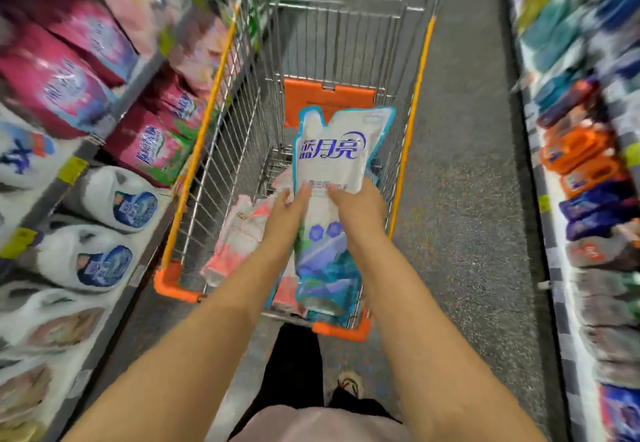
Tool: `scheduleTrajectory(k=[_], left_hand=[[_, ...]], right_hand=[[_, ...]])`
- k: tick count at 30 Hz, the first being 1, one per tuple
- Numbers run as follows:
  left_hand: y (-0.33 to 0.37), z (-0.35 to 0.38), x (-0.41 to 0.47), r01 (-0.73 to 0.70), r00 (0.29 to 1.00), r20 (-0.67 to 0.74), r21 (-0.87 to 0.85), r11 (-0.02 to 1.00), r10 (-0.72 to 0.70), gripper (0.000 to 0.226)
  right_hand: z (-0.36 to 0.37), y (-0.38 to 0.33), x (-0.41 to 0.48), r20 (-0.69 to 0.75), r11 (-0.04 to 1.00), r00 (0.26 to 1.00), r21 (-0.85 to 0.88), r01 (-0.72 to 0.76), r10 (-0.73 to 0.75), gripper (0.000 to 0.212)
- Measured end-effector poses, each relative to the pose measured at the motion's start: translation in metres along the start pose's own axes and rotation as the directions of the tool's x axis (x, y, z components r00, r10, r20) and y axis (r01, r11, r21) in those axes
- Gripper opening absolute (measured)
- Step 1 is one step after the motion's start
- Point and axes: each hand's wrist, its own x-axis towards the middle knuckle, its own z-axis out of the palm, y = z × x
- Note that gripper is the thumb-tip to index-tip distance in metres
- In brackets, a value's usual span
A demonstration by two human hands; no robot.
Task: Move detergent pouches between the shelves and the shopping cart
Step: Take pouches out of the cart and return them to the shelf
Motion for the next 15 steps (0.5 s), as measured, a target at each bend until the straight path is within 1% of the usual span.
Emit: scheduleTrajectory(k=[2, 3, 4, 6, 8, 10, 12, 14, 15], left_hand=[[0.030, -0.006, -0.015, -0.070, 0.993, 0.084, -0.128, 0.989, 0.081, 0.079], [0.046, -0.012, -0.023, -0.112, 0.986, 0.100, -0.171, 0.979, 0.131, 0.087], [0.062, -0.017, -0.033, -0.174, 0.976, 0.092, -0.216, 0.961, 0.197, 0.089], [0.094, -0.029, -0.057, -0.333, 0.935, 0.031, -0.278, 0.901, 0.355, 0.077], [0.125, -0.046, -0.080, -0.466, 0.876, -0.036, -0.318, 0.826, 0.481, 0.065], [0.155, -0.070, -0.104, -0.599, 0.796, -0.108, -0.282, 0.749, 0.595, 0.065], [0.183, -0.100, -0.131, -0.707, 0.707, -0.175, -0.195, 0.680, 0.685, 0.064], [0.208, -0.134, -0.158, -0.773, 0.626, -0.268, -0.090, 0.628, 0.732, 0.050], [0.218, -0.153, -0.174, -0.802, 0.580, -0.311, -0.054, 0.595, 0.753, 0.044]], right_hand=[[-0.005, -0.032, -0.018, 0.009, 0.991, 0.991, 0.043, 0.129, -0.130, 0.029], [-0.007, -0.048, -0.028, 0.018, 0.980, 0.981, 0.052, 0.194, -0.195, 0.028], [-0.007, -0.065, -0.039, 0.040, 0.964, 0.964, 0.051, 0.261, -0.263, 0.025], [-0.008, -0.101, -0.062, 0.091, 0.917, 0.913, 0.003, 0.398, -0.397, 0.021], [-0.005, -0.139, -0.086, 0.129, 0.843, 0.842, -0.064, 0.534, -0.523, 0.024], [0.005, -0.175, -0.111, 0.159, 0.773, 0.771, -0.058, 0.631, -0.617, 0.028], [0.020, -0.203, -0.136, 0.180, 0.717, 0.707, -0.014, 0.697, -0.684, 0.027], [0.044, -0.225, -0.160, 0.185, 0.669, 0.648, 0.084, 0.739, -0.739, 0.022], [0.058, -0.235, -0.175, 0.184, 0.646, 0.622, 0.139, 0.750, -0.761, 0.024]])
